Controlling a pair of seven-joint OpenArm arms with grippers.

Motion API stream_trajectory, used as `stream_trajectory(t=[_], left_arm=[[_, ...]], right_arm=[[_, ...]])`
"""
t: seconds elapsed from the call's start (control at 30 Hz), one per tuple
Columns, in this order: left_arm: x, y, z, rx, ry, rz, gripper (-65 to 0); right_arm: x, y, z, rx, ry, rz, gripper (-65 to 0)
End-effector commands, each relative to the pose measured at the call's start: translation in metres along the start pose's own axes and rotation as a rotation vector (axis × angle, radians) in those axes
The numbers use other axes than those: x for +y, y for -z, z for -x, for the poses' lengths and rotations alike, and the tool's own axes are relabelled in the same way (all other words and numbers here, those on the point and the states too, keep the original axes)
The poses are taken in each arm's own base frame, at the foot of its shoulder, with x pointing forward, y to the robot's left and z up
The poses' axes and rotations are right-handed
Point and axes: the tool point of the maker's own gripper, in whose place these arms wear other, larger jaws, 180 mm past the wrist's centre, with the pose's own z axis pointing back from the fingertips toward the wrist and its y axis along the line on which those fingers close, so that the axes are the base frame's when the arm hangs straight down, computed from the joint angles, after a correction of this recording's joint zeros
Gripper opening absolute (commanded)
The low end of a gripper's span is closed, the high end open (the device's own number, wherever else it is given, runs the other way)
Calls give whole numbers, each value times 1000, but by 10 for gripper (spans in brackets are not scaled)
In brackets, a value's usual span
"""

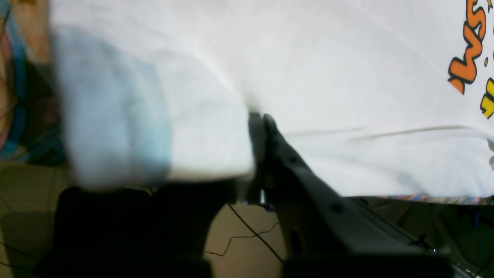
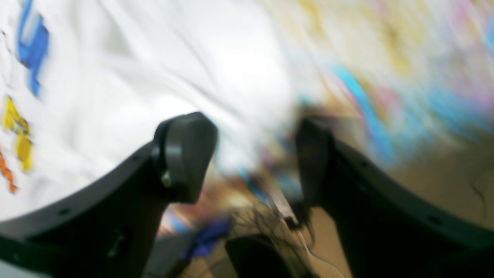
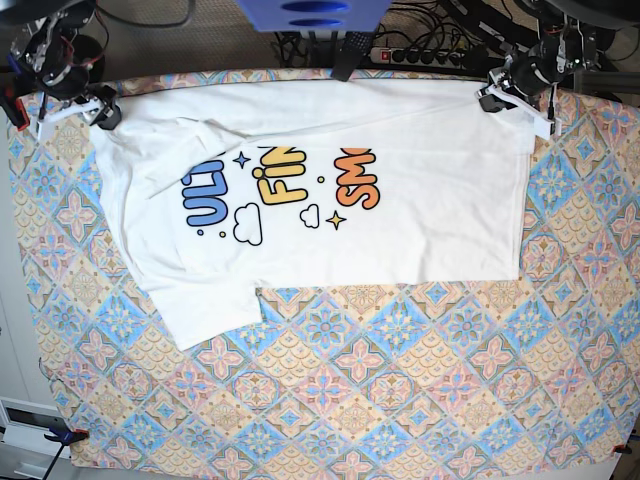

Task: Fold the T-shirt properly
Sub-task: 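Drag the shirt by its shoulders toward the arms' base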

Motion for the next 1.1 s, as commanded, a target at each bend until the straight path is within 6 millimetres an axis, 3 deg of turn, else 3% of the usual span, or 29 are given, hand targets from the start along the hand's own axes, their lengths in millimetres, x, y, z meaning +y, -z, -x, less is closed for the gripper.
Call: stream_trajectory(t=[0.0, 0.17, 0.37, 0.4, 0.8, 1.07], left_arm=[[20, -4, -1, 3, 18, -83, -595], [19, -4, -1, 3, 19, -82, -595], [19, -4, -1, 3, 19, -82, -595], [19, -4, -1, 3, 19, -82, -595], [20, -4, 0, 7, 25, -85, -595], [21, -5, 2, 15, 24, -87, -595]], right_arm=[[-1, -2, -3, -4, -6, -5, -286], [-3, -1, -1, 2, 4, -4, -319], [-11, 2, 11, 29, 43, 6, -612], [-11, 3, 12, 29, 44, 6, -628], [-29, -11, 12, 9, 68, 48, -619], [-30, -12, 13, 11, 68, 50, -619]])
